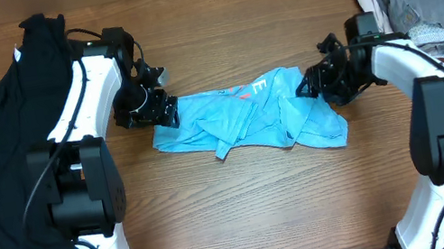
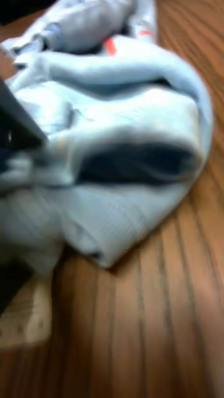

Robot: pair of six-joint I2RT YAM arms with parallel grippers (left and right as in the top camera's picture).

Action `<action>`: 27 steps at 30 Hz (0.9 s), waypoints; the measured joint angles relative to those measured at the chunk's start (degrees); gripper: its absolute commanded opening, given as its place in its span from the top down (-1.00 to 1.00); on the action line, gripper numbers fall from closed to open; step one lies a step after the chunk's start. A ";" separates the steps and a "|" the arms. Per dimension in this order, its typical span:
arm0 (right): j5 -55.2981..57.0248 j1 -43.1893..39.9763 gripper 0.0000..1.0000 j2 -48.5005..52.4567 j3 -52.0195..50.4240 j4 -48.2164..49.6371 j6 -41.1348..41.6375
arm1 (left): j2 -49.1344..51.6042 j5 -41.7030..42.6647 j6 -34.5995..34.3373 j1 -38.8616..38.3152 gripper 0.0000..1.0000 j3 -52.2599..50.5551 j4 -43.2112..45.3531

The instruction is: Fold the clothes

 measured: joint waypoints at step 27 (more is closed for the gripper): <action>0.74 -9.55 0.92 -3.63 8.94 -22.34 -3.34 | 0.00 -6.95 -1.42 0.00 -0.67 0.00 0.48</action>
